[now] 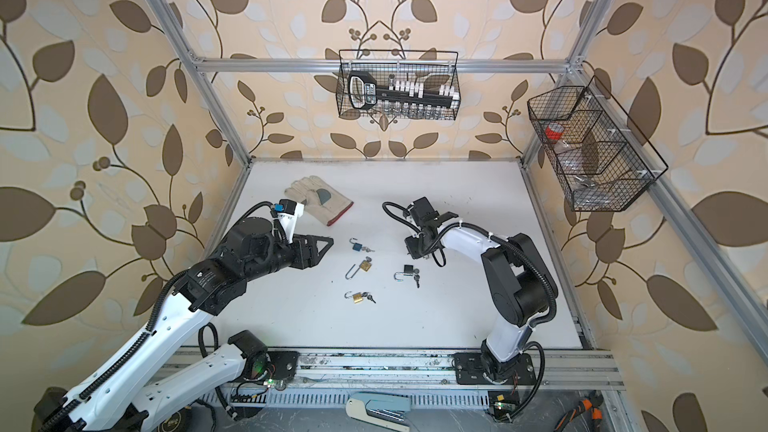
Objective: Lock with the key
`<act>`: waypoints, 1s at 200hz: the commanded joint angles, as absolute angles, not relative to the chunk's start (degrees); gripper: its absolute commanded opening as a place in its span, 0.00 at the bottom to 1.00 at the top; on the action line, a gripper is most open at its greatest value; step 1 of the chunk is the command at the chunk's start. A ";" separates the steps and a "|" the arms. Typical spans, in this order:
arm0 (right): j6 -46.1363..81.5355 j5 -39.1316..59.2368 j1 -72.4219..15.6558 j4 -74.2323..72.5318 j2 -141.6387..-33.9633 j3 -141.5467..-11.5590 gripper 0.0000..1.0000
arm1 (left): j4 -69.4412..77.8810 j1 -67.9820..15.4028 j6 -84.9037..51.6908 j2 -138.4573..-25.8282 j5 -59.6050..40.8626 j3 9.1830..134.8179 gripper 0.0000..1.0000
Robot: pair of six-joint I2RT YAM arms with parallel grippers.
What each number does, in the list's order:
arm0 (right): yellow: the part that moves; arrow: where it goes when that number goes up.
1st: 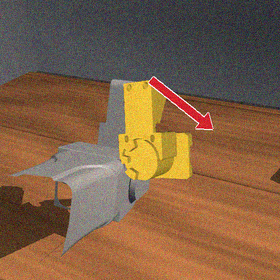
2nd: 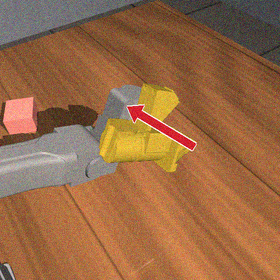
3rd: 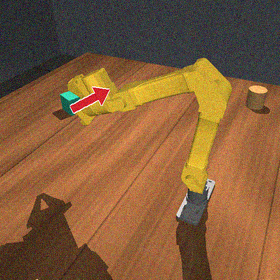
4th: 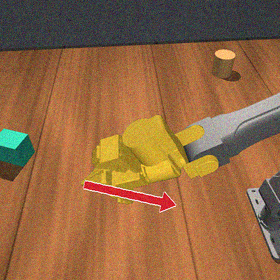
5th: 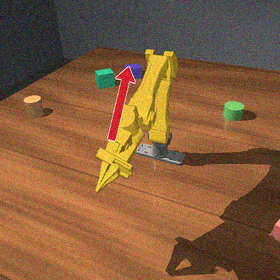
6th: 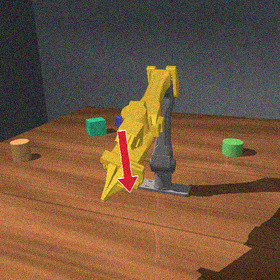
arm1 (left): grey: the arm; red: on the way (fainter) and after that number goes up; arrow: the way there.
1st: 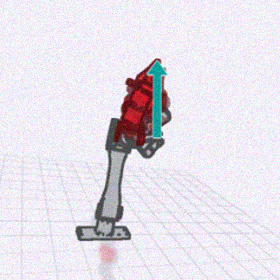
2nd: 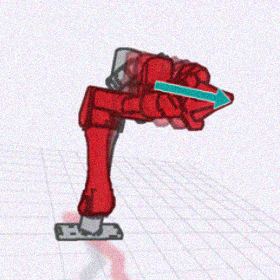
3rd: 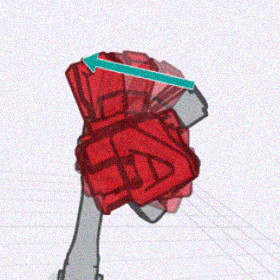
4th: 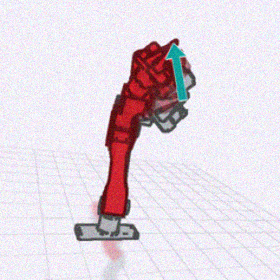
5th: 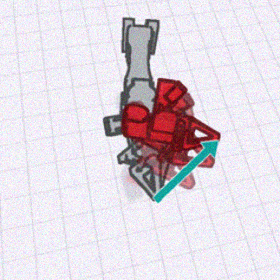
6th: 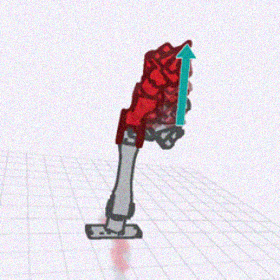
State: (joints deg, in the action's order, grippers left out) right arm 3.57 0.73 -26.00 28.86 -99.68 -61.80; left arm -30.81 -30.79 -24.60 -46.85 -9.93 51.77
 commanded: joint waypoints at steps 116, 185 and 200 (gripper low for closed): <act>5.66 -7.69 -25.13 31.64 -101.75 -59.60 0.31 | -29.71 -30.88 -25.87 -48.56 -11.30 51.51 0.68; 11.50 -11.32 -24.07 33.05 -97.84 -56.28 0.43 | -28.94 -30.86 -26.14 -49.48 -12.36 51.42 0.70; 13.06 -12.14 -23.61 33.82 -96.91 -56.22 0.50 | -28.84 -30.93 -26.18 -49.62 -12.38 51.33 0.70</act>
State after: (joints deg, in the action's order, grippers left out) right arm 9.56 -9.45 -24.51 31.09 -98.85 -57.30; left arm -30.35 -30.79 -25.74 -49.60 -11.11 51.75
